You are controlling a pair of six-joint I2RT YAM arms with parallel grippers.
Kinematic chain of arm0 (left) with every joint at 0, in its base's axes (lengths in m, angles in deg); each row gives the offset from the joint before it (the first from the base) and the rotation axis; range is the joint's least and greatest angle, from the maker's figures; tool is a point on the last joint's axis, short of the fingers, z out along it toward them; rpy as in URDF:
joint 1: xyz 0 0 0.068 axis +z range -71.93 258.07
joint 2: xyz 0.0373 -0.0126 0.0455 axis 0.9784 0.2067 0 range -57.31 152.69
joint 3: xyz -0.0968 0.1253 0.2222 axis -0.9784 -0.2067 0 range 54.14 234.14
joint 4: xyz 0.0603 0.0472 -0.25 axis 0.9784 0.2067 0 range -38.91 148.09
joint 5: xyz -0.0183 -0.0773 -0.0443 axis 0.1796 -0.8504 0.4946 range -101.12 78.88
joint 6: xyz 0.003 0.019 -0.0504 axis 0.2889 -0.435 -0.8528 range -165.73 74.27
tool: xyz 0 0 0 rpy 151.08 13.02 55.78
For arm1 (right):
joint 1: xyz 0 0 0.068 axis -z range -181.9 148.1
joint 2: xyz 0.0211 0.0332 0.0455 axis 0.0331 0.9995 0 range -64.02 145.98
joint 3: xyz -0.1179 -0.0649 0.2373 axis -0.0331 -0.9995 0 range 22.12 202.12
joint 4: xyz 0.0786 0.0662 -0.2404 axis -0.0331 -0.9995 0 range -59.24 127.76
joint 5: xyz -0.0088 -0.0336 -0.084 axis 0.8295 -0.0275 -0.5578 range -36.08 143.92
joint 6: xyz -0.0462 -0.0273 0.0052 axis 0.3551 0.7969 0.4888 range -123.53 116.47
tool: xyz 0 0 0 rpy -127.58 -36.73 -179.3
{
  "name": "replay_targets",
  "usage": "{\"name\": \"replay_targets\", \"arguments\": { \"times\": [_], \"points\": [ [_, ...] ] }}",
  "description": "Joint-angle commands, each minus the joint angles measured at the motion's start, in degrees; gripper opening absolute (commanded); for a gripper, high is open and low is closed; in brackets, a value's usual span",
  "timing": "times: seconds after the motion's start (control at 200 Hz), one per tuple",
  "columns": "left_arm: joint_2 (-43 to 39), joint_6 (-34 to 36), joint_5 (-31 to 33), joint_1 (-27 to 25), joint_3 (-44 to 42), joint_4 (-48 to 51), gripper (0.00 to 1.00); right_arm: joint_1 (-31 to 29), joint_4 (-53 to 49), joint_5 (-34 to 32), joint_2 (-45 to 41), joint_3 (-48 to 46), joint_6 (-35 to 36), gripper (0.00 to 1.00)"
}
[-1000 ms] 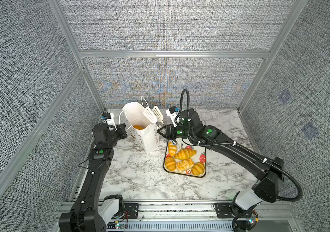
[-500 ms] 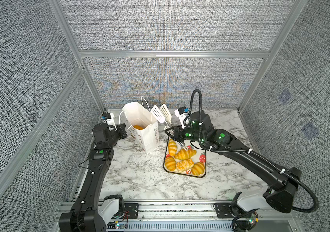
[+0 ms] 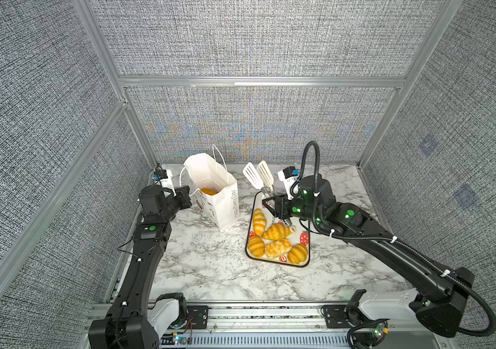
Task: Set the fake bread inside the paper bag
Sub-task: 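Raise the empty right tongs out of the bag and move back over the tray, then lower the open right tongs around the striped elongated roll on the tray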
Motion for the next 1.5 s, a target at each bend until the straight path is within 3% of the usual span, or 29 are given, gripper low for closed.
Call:
{"name": "replay_targets", "arguments": {
  "times": [0.0,0.755,1.496],
  "points": [
    [0.17,-0.02,-0.57,0.06,-0.35,-0.9,0.0,0.66,0.86,-1.0,-1.34,-1.56,-1.14,0.47],
    [0.7,-0.11,-1.29,0.07,-0.44,-1.25,0.0,3.13,-7.74,-3.62,3.16,-8.11,-6.42,0.47],
    [0.7,0.0,-1.23,0.04,-0.52,-1.18,0.0,3.24,-8.08,0.62,10.16,-10.42,-8.49,0.48]
  ]
}}
